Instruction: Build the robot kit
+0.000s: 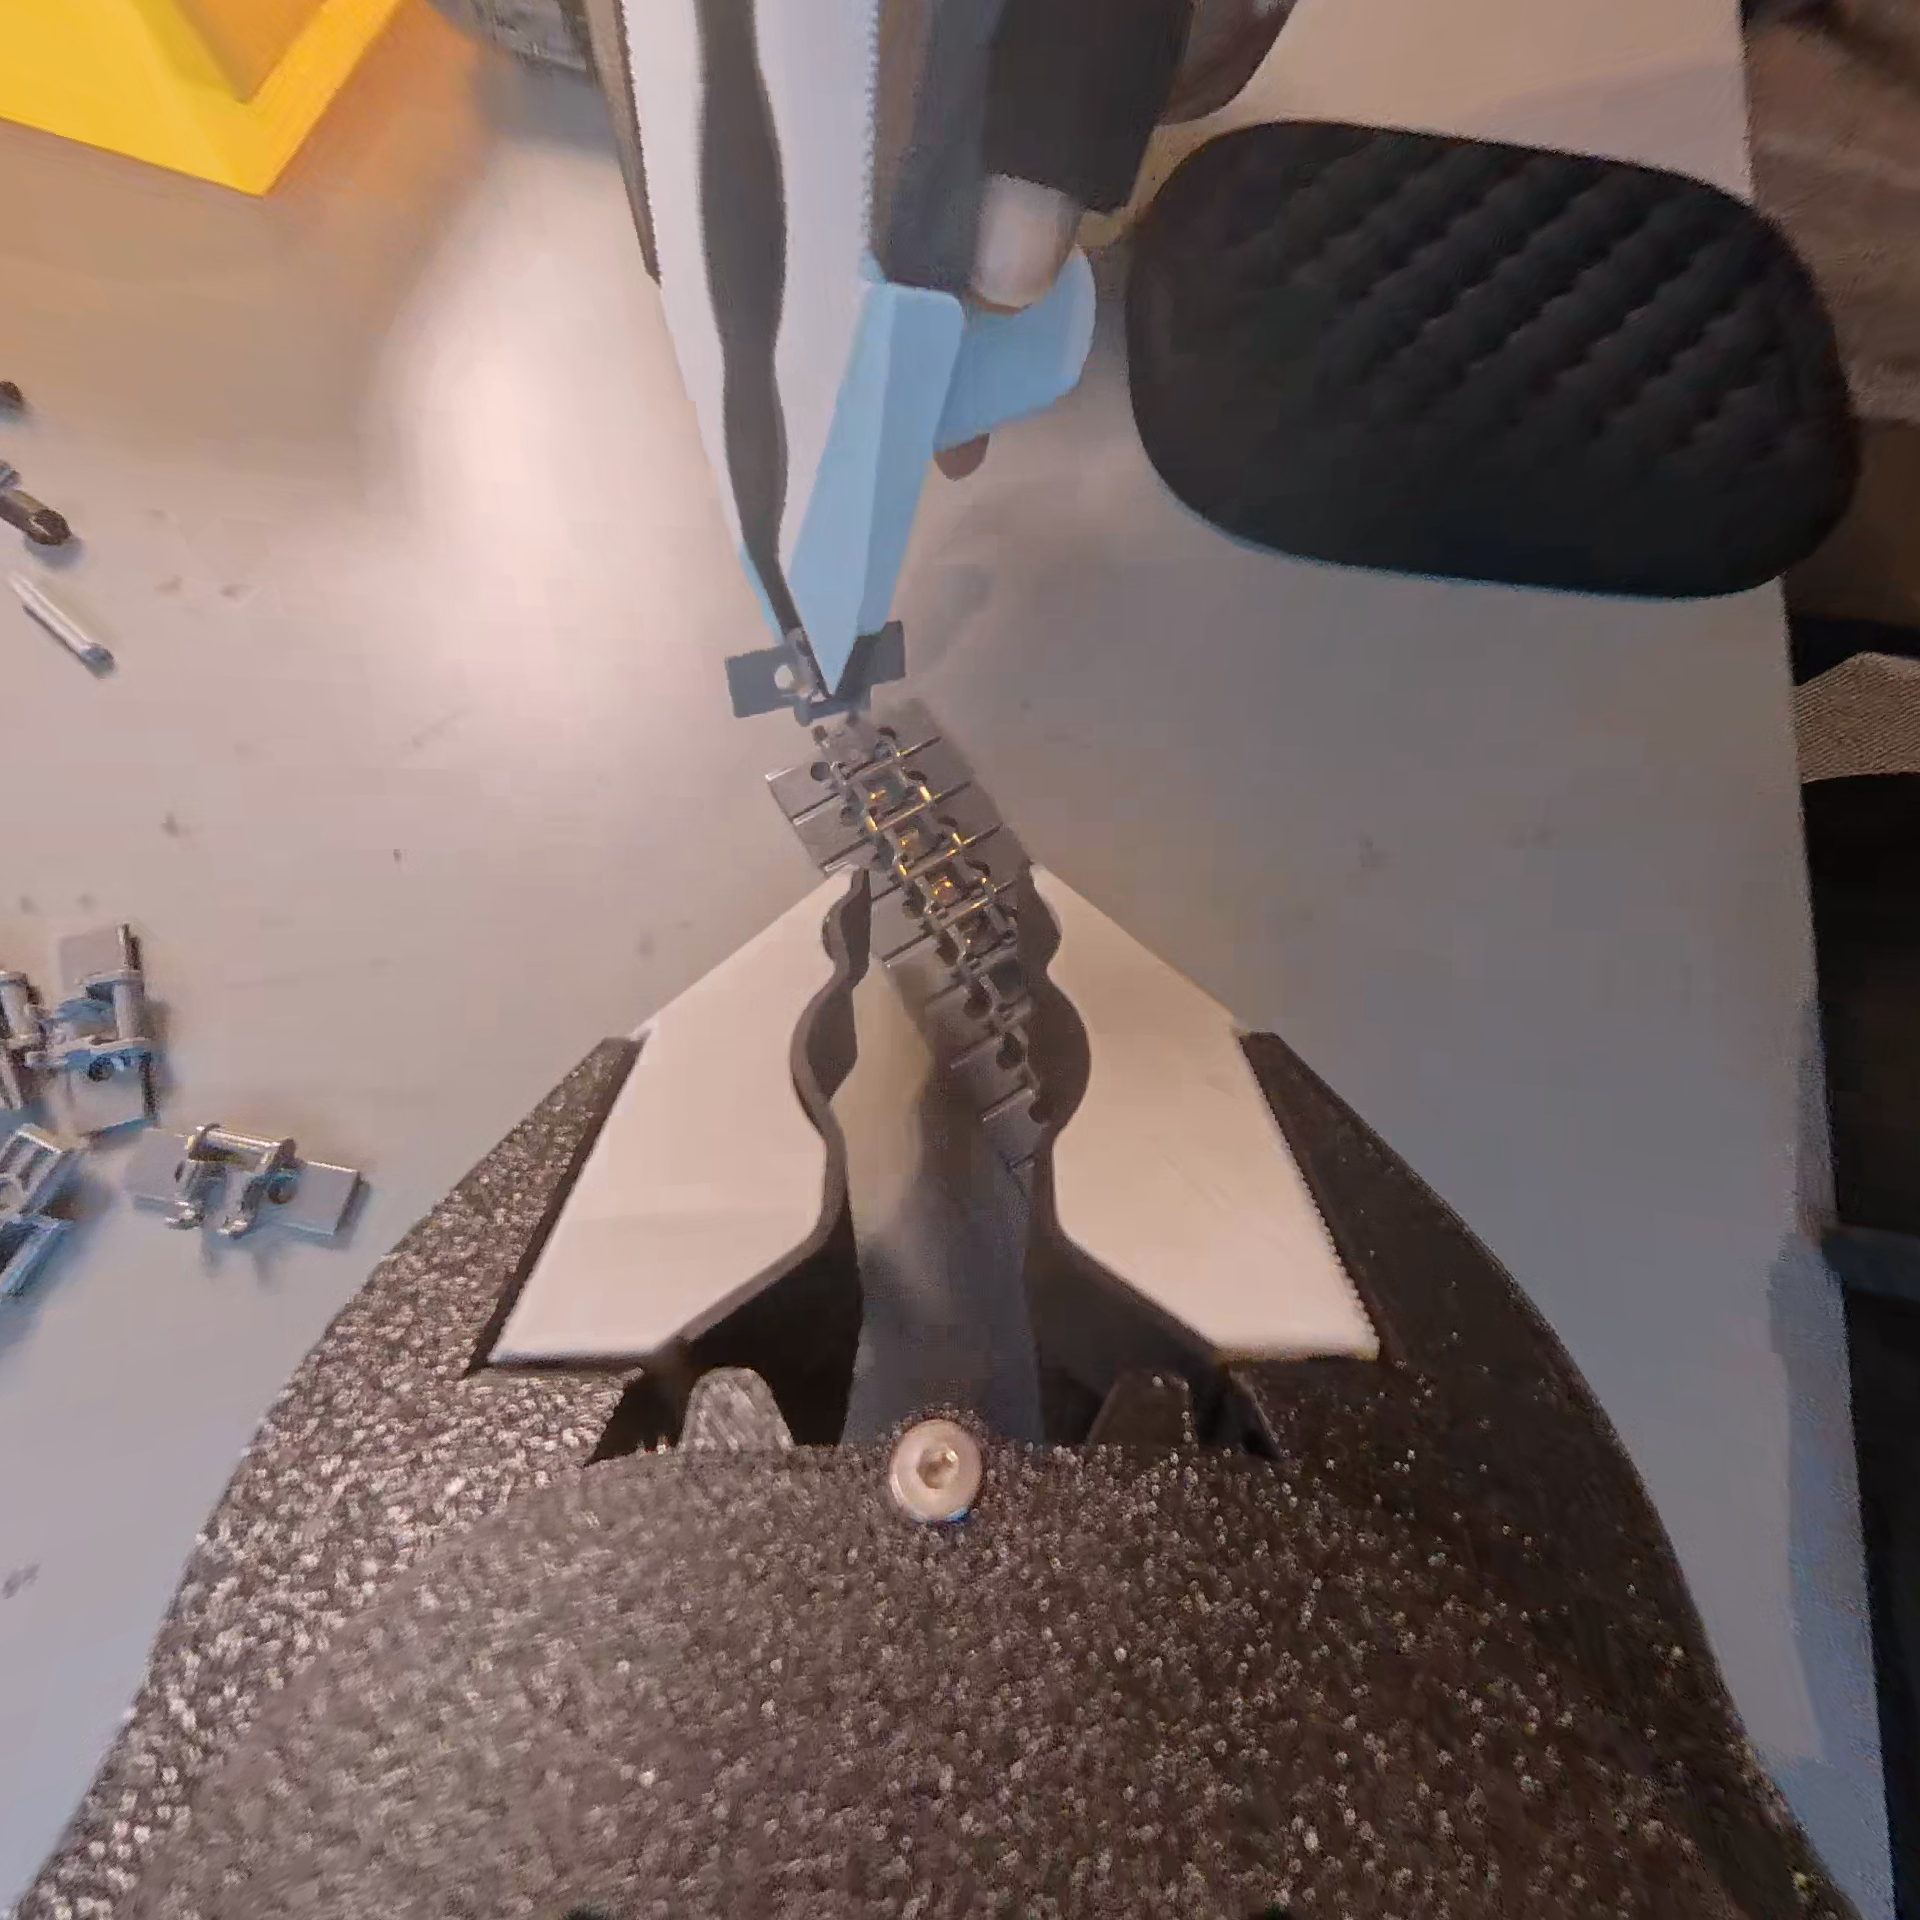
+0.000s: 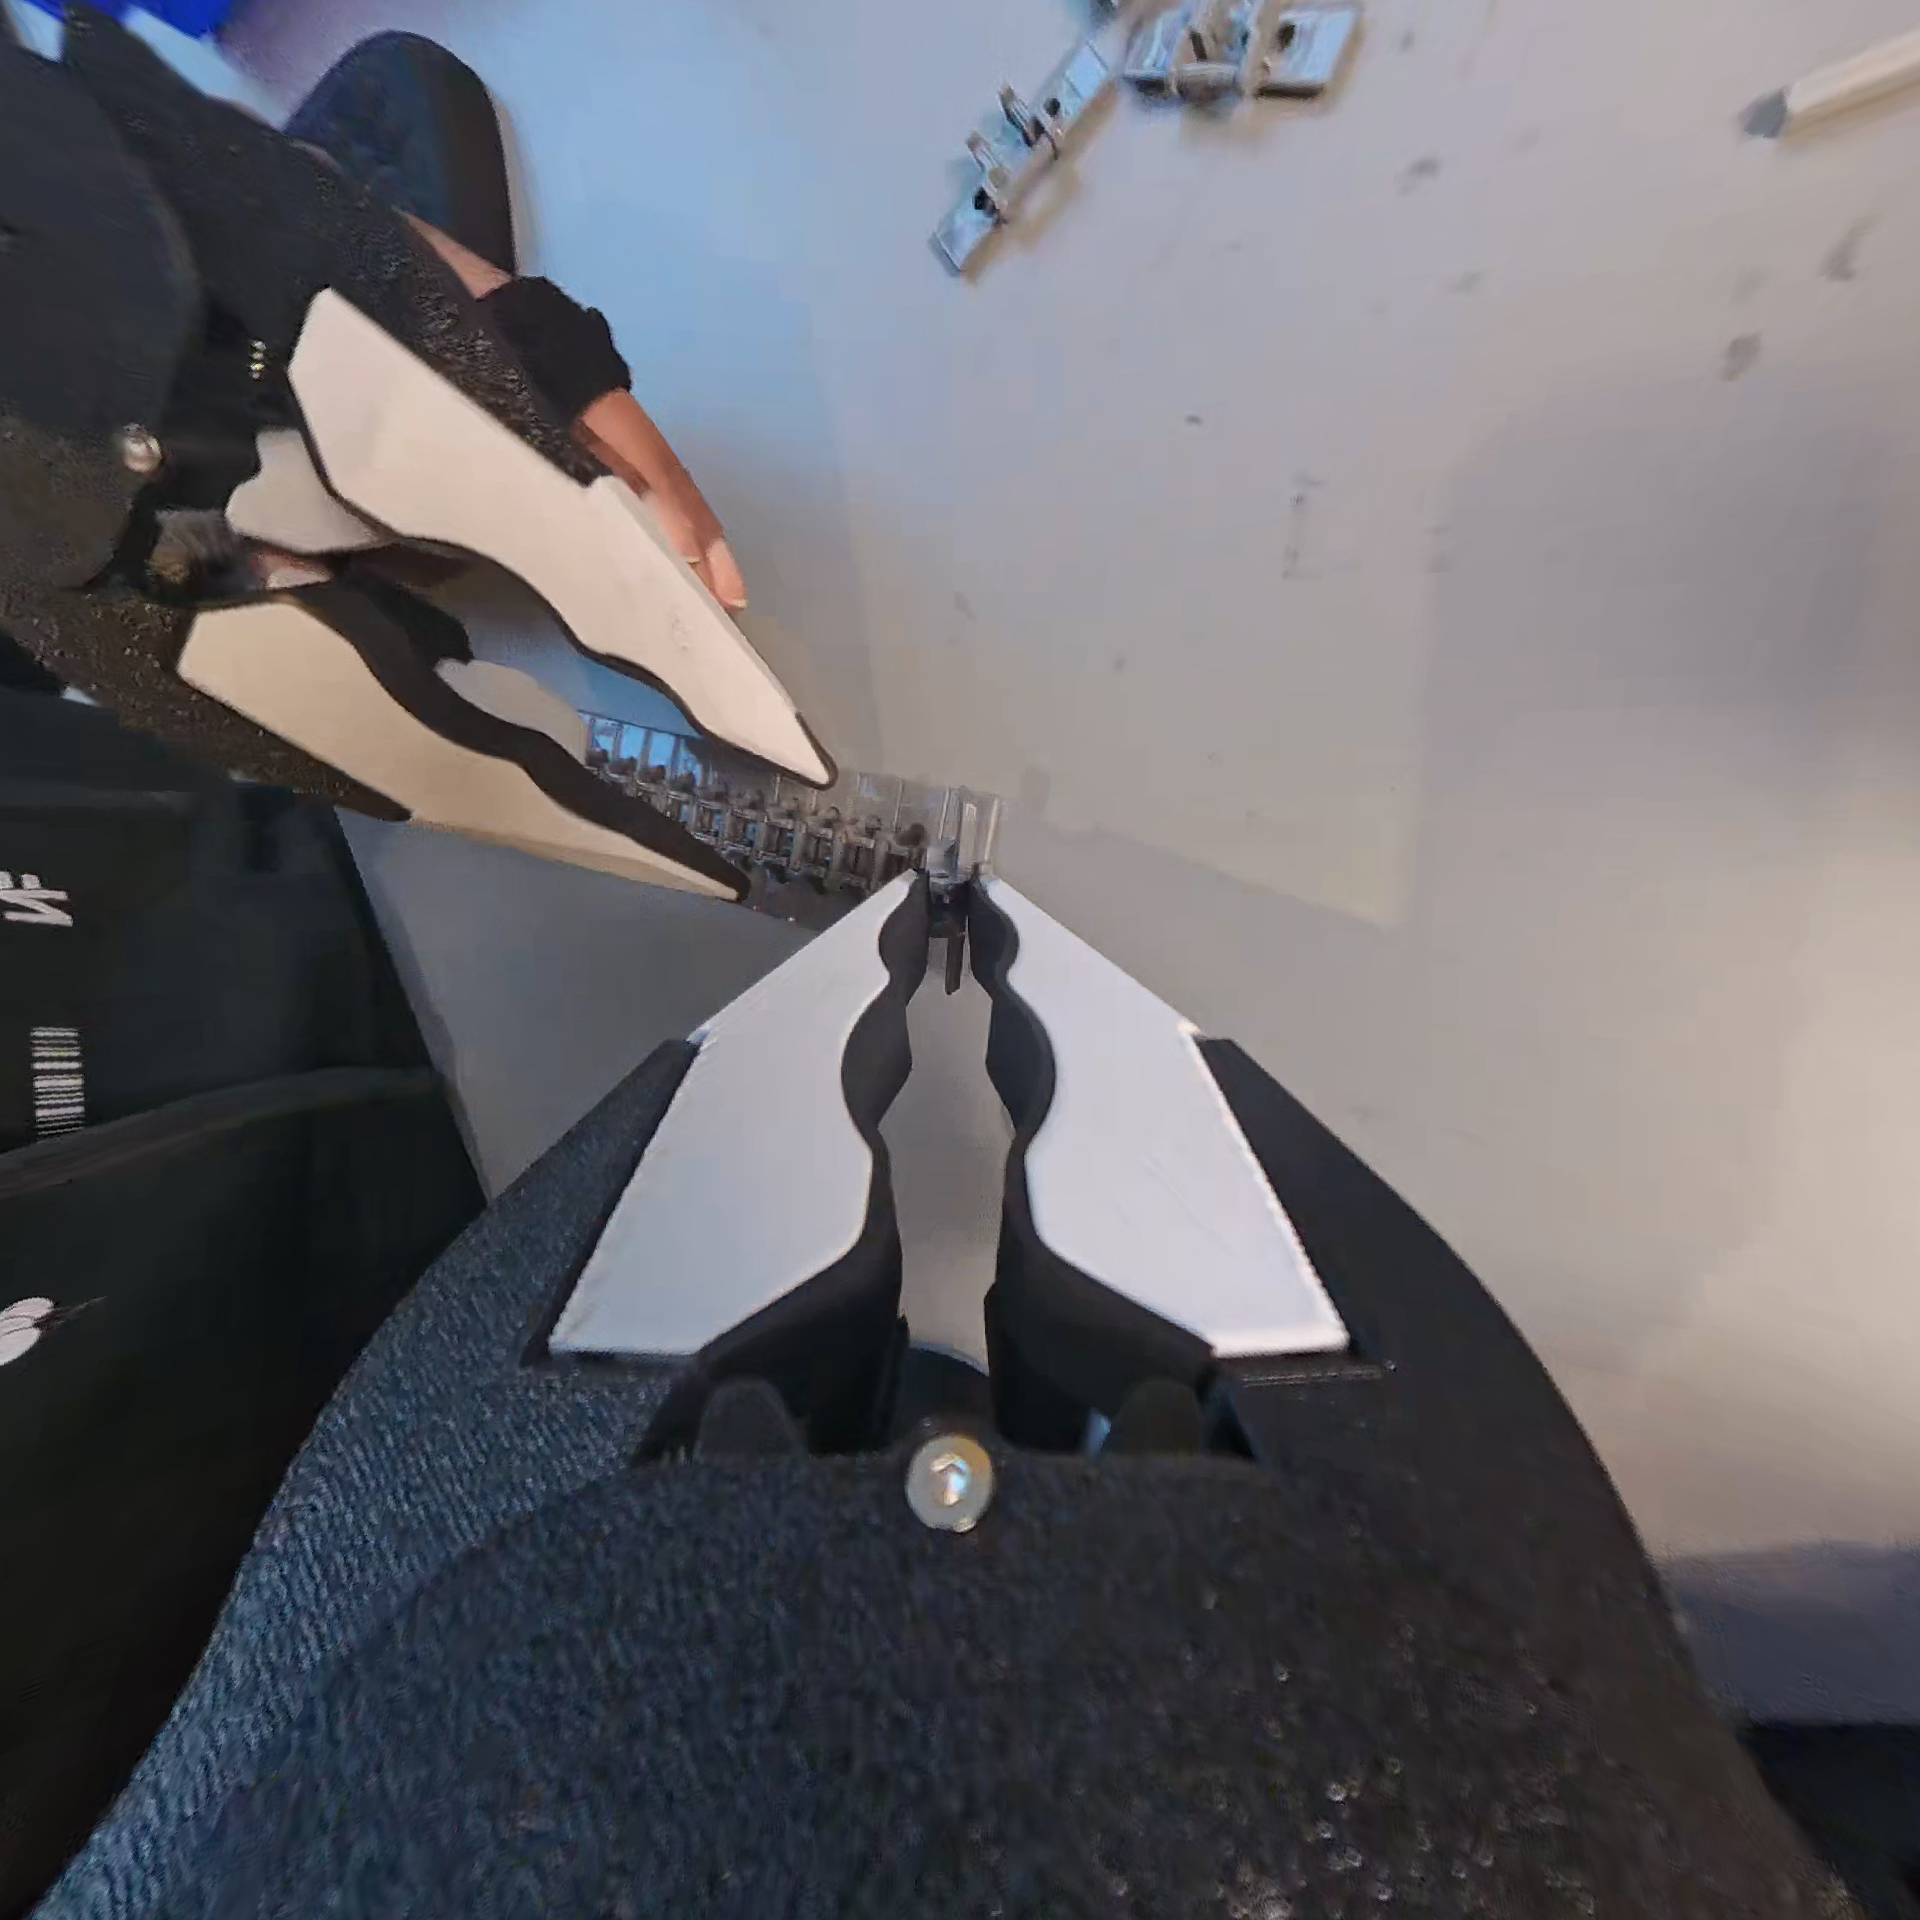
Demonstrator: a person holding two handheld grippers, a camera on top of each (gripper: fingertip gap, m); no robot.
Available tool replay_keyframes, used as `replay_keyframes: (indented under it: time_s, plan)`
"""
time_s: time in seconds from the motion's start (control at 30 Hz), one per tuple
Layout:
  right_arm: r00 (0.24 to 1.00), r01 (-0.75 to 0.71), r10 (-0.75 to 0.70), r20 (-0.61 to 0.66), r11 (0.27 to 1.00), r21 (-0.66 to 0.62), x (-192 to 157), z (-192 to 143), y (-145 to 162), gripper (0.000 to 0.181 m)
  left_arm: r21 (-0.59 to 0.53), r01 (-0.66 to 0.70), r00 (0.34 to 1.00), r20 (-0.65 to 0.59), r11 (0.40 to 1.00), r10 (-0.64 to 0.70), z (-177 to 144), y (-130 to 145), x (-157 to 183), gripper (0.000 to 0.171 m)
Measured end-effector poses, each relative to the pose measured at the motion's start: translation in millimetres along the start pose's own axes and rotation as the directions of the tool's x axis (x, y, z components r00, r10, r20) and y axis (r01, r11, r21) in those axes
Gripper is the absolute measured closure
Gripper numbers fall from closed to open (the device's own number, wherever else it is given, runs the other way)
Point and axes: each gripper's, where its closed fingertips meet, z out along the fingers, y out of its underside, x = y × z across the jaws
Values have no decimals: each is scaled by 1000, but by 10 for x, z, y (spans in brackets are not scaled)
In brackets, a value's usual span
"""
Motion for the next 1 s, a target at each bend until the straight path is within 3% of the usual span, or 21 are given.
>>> replay_keyframes:
  time_s: [0.13,0.5,1.0]
  plan:
    - [1000,-25,25,-7,999,-45,44,37,34,175,-54,-33,998,47,998,36,92,77,-13,144]
    - [994,41,-61,-92,978,-204,59,43,62,174,-44,-59,996,64,997,62,100,75,-25,147]
    - [969,107,-170,-178,943,-316,63,71,55,175,-32,-68,995,72,997,70,98,80,-6,152]
